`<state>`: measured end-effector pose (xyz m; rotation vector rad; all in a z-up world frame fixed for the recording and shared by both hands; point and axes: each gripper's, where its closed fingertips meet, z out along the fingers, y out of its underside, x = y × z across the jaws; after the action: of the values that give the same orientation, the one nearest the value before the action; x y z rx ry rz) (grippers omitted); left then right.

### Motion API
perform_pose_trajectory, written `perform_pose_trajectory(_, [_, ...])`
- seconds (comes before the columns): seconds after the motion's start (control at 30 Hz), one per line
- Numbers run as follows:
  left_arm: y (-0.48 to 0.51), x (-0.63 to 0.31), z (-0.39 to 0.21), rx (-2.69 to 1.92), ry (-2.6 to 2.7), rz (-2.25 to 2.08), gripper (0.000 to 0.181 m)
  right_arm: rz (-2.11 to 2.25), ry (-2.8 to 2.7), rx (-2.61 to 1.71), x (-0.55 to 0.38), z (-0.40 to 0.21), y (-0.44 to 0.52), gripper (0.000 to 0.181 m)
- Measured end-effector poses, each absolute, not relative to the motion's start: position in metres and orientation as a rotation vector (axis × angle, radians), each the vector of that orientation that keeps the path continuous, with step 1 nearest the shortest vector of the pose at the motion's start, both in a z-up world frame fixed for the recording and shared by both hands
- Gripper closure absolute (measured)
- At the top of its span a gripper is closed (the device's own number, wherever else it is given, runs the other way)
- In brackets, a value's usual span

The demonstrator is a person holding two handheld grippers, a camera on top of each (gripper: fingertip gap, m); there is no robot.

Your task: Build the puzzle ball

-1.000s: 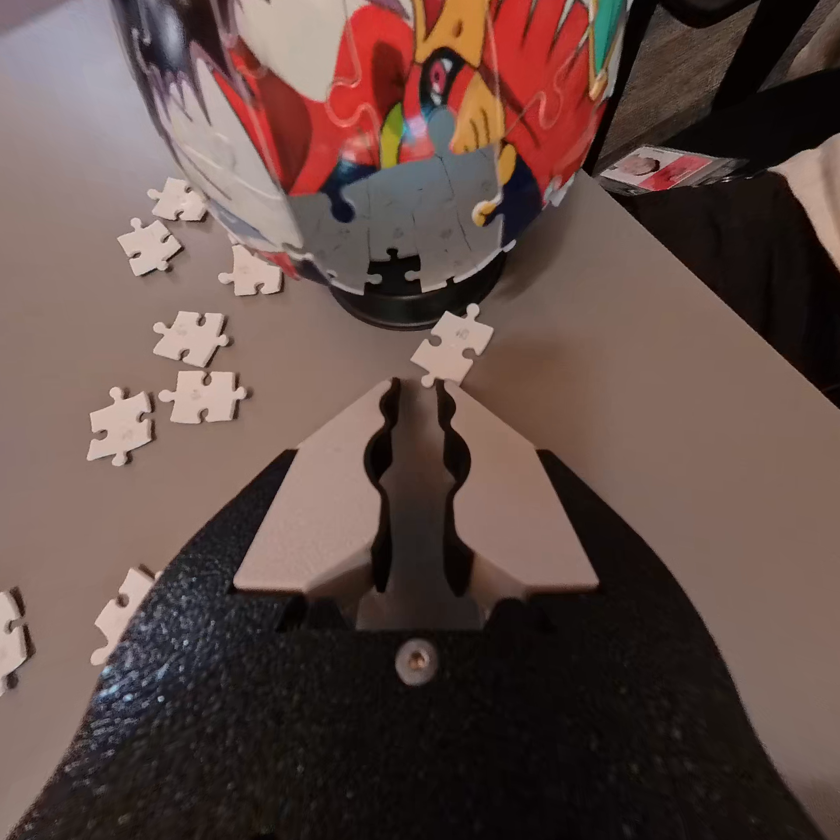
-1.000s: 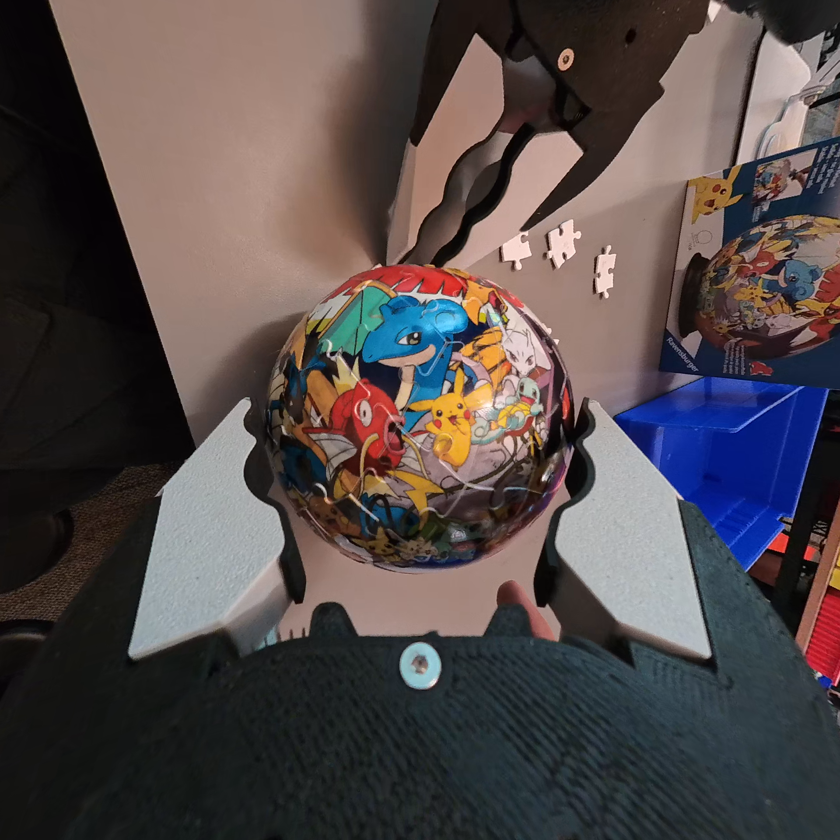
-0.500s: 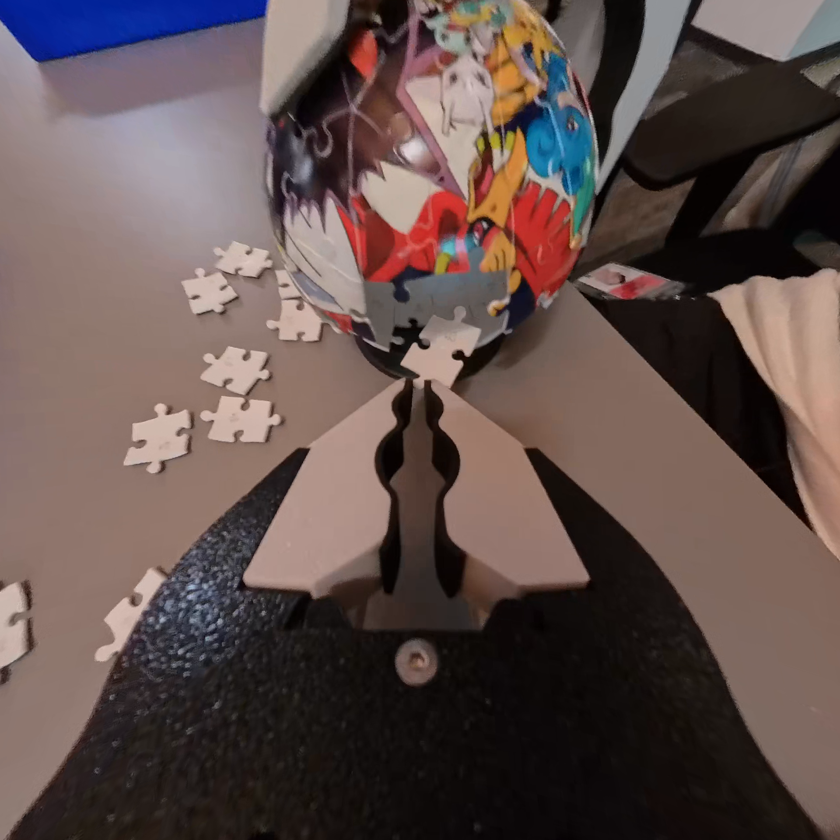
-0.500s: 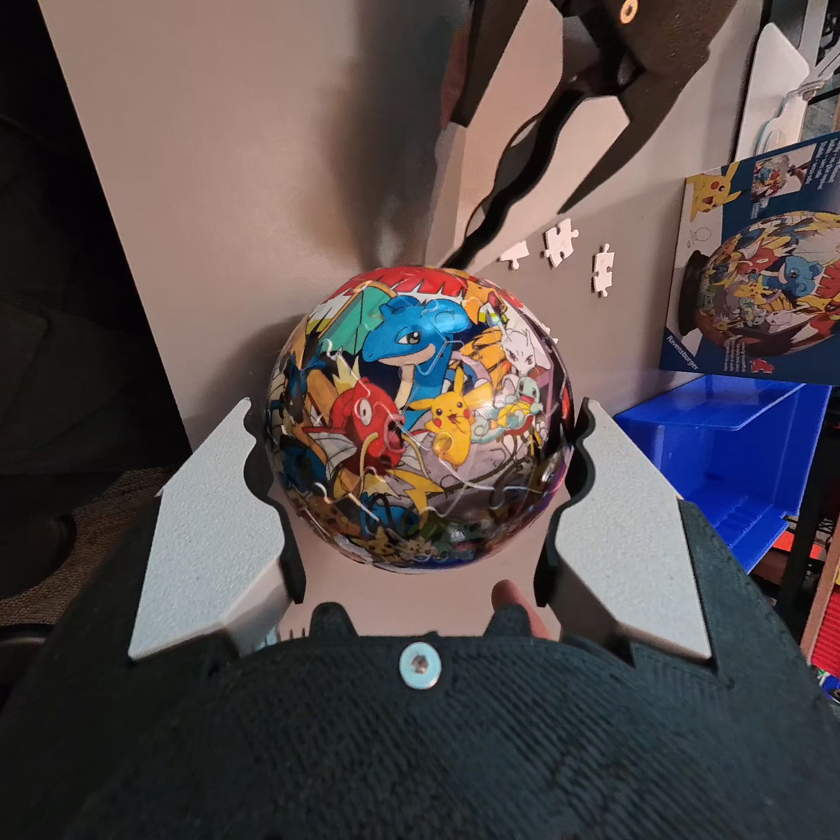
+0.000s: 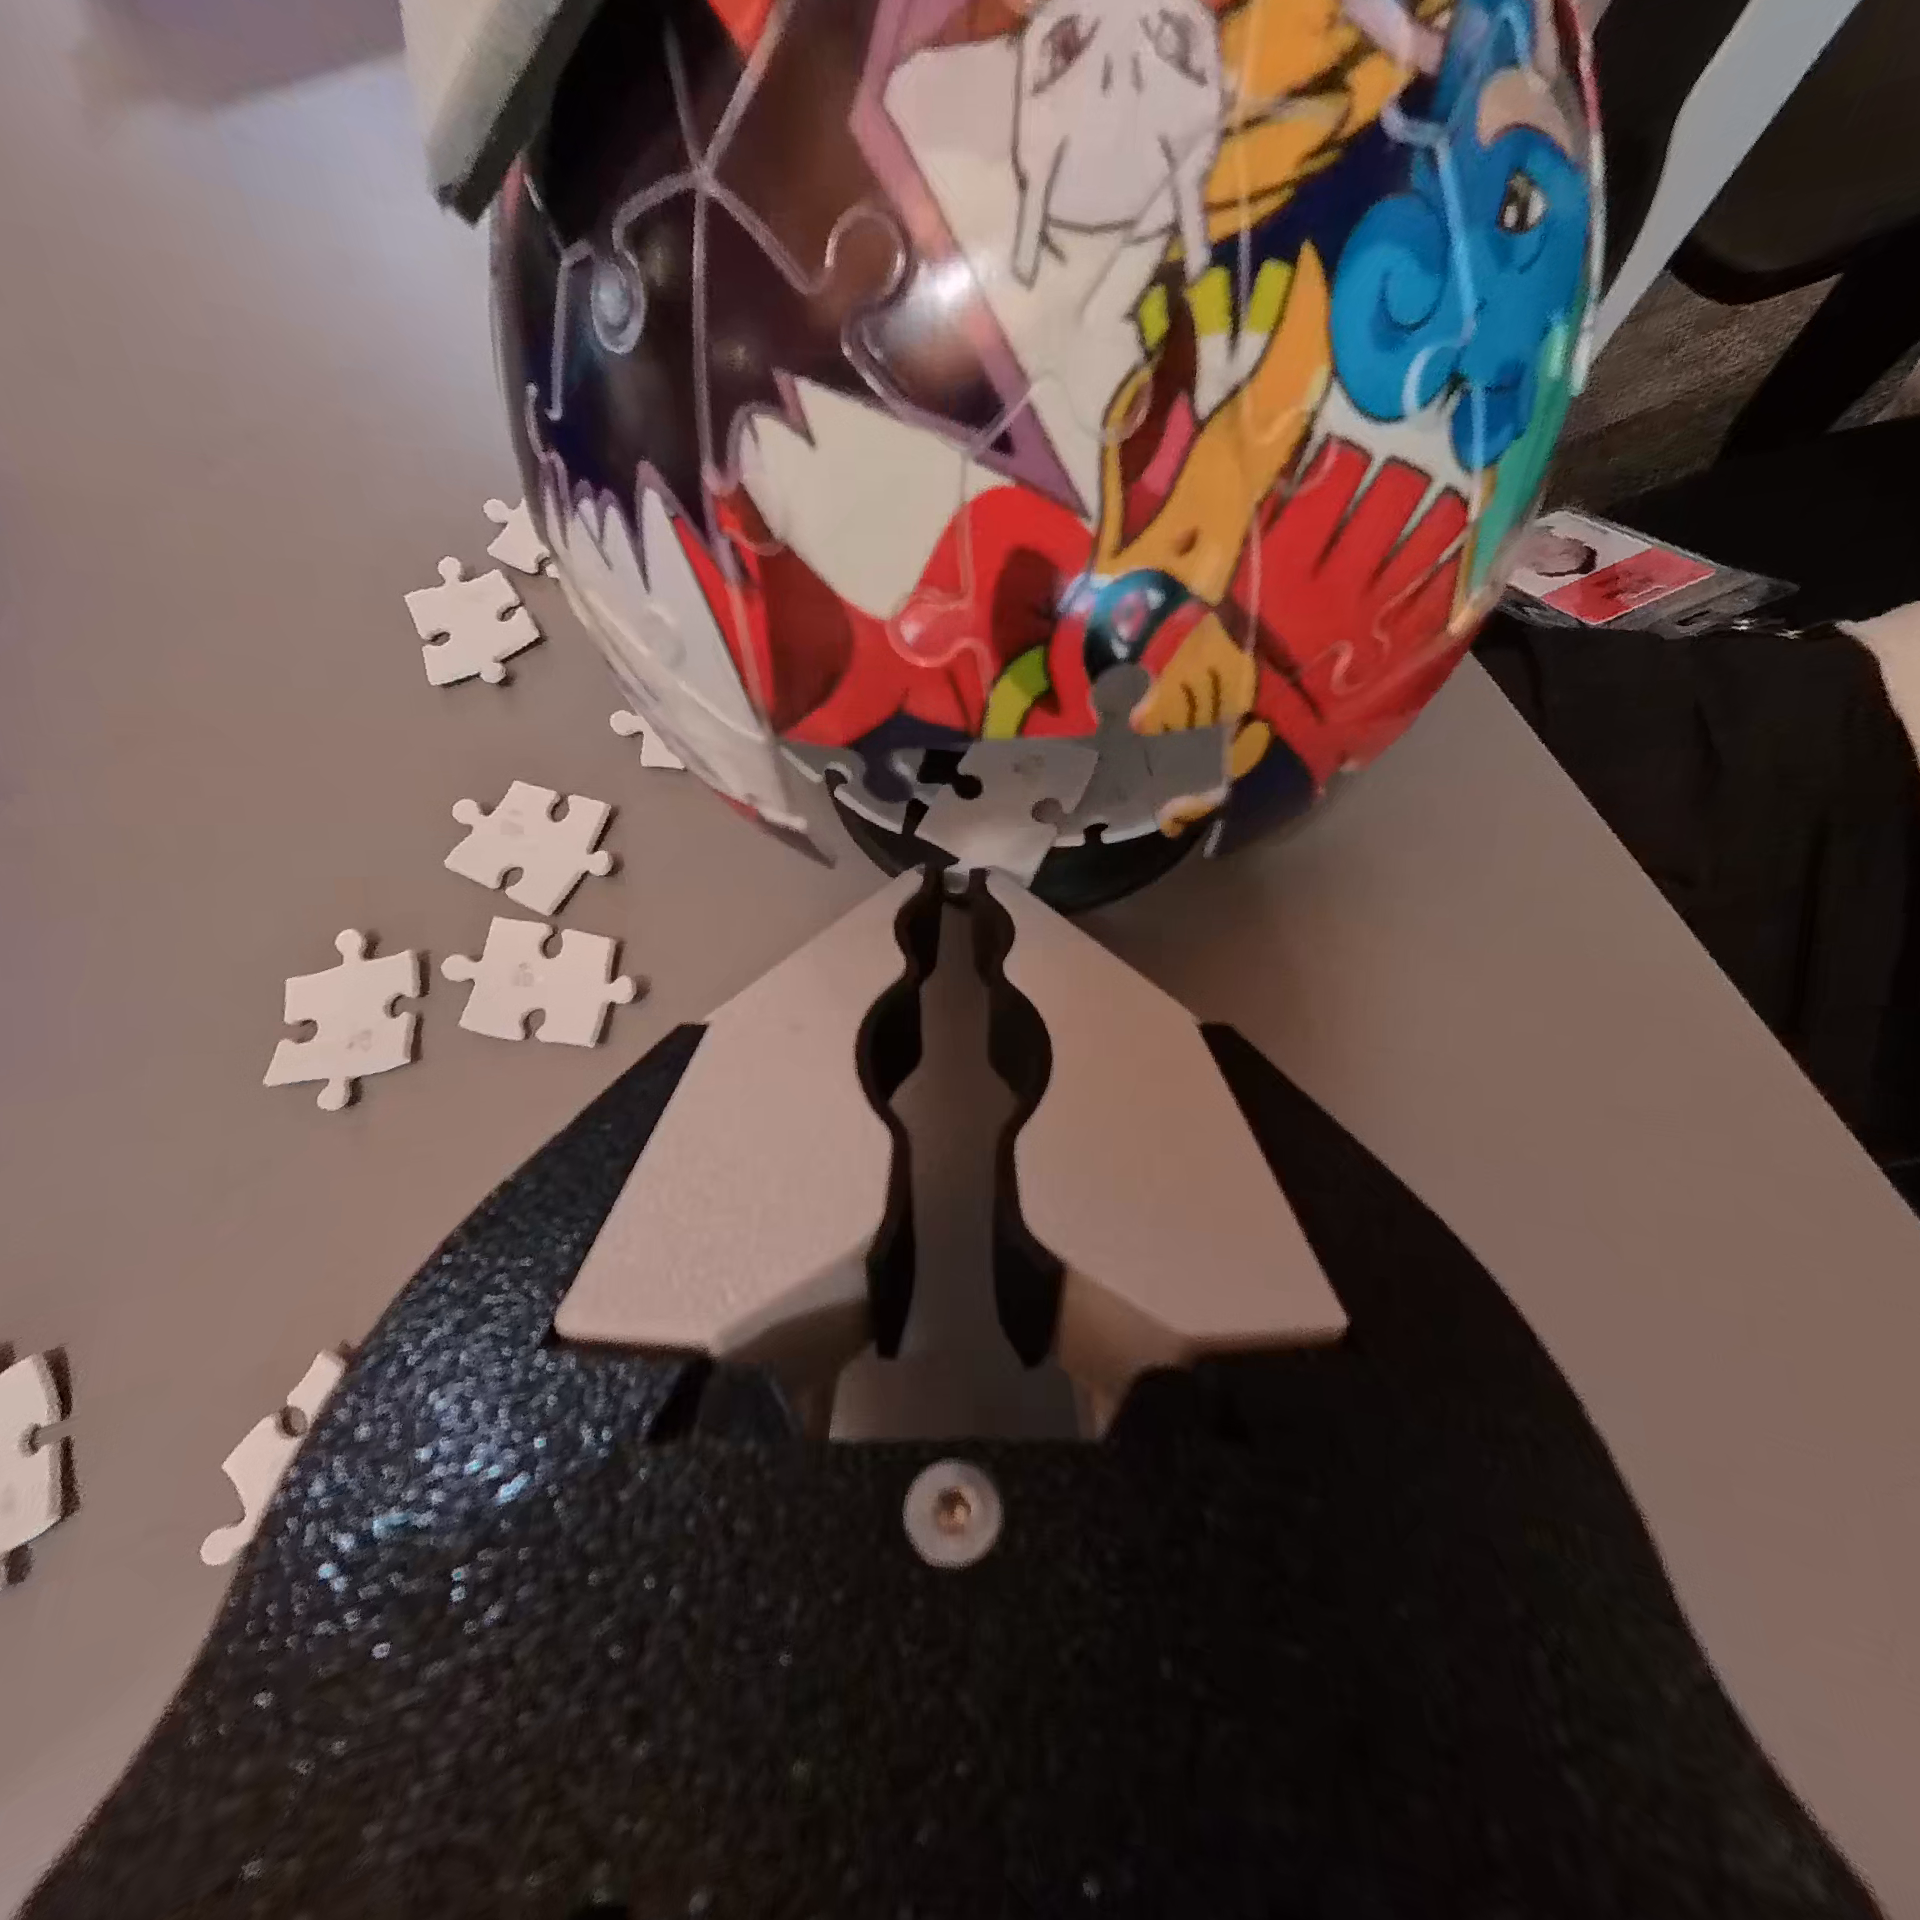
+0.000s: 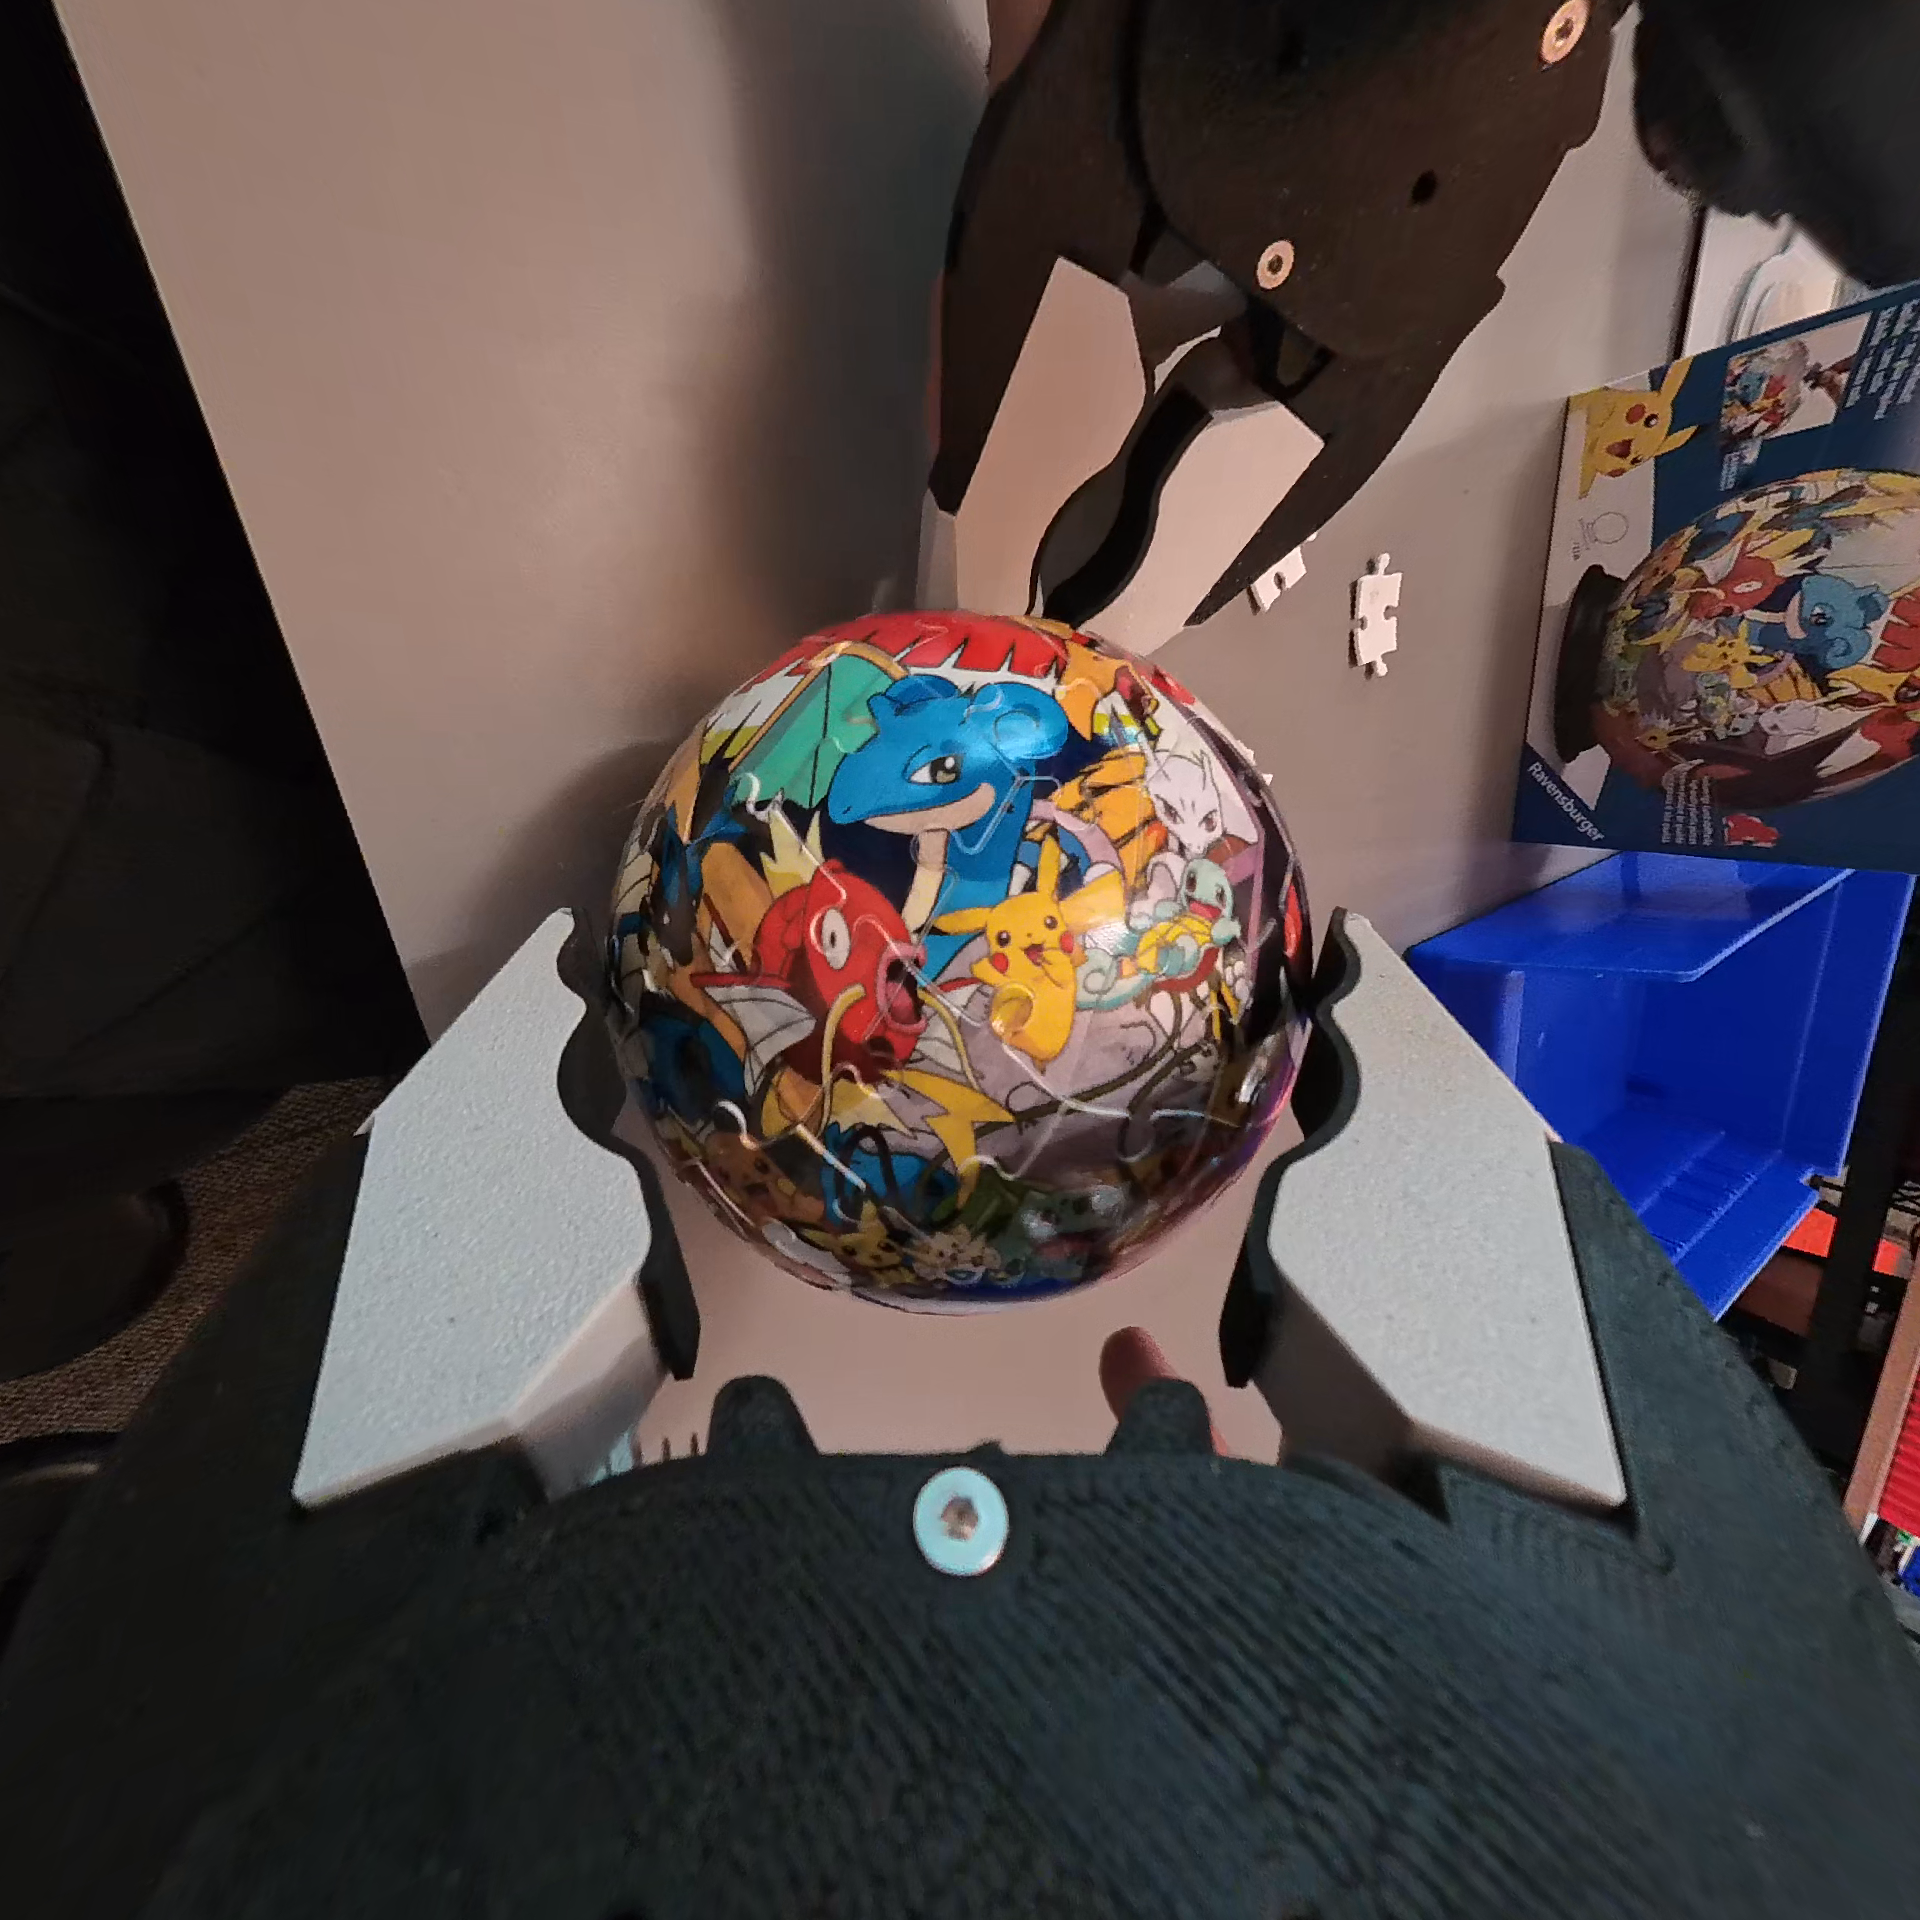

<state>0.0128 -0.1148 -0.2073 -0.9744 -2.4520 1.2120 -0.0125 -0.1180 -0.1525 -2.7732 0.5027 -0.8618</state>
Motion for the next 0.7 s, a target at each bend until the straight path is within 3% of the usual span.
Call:
perform_pose_trajectory(0.37, [-0.112, 0.014, -0.207, -0.930, -2.443, 1.187, 0.171, -0.854, 0.521, -2.768, -0.013, -0.152, -0.118, 0.050])
perform_pose_trajectory(0.7, [-0.124, 0.016, -0.199, -0.732, -2.450, 1.232, 0.113, -0.854, 0.527, -2.762, -0.013, -0.152, -0.117, 0.050])
